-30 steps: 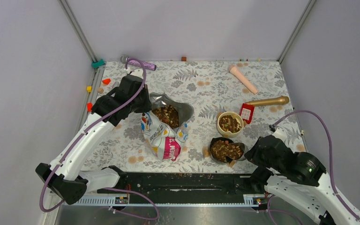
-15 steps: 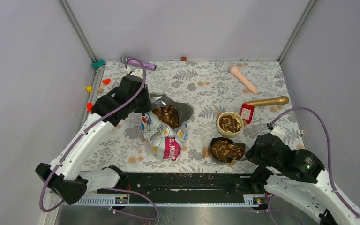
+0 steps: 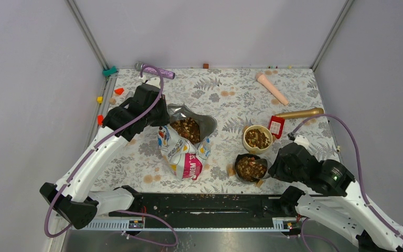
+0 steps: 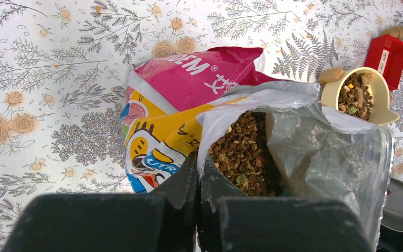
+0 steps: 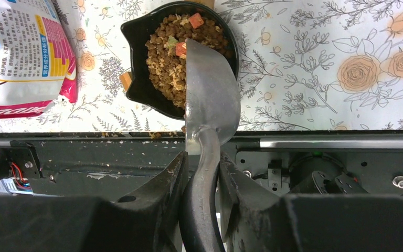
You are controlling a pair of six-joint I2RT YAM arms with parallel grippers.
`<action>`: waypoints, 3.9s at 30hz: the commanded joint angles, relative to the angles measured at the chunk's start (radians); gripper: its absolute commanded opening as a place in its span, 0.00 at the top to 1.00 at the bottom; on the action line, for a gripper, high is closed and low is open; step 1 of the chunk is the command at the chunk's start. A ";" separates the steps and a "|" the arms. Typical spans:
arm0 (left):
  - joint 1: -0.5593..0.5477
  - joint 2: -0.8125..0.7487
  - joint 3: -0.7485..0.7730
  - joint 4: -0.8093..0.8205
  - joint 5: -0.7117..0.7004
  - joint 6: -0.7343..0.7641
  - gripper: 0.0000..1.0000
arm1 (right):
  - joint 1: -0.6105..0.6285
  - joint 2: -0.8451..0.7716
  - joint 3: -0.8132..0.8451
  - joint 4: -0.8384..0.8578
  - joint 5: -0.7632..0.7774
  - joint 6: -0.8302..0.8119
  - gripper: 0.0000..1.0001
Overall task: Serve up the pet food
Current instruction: Pour the pet food into the pet food bowl, then collect the pet food from the pet food bag.
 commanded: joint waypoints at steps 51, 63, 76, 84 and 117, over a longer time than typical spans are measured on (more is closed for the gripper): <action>0.005 0.004 0.007 0.020 -0.025 0.019 1.00 | 0.005 0.128 0.283 -0.104 0.040 -0.220 1.00; 0.004 0.014 0.015 0.007 -0.043 0.017 1.00 | 0.005 0.083 0.213 -0.062 -0.038 -0.224 1.00; 0.004 0.002 0.017 0.009 -0.020 0.015 1.00 | 0.005 0.002 0.273 0.069 0.120 -0.143 1.00; 0.004 0.005 0.017 0.009 -0.004 0.014 1.00 | 0.005 0.006 0.307 0.392 -0.016 -0.147 1.00; 0.005 0.005 0.016 0.009 -0.018 0.022 1.00 | 0.118 1.153 1.007 0.151 -0.052 -0.313 1.00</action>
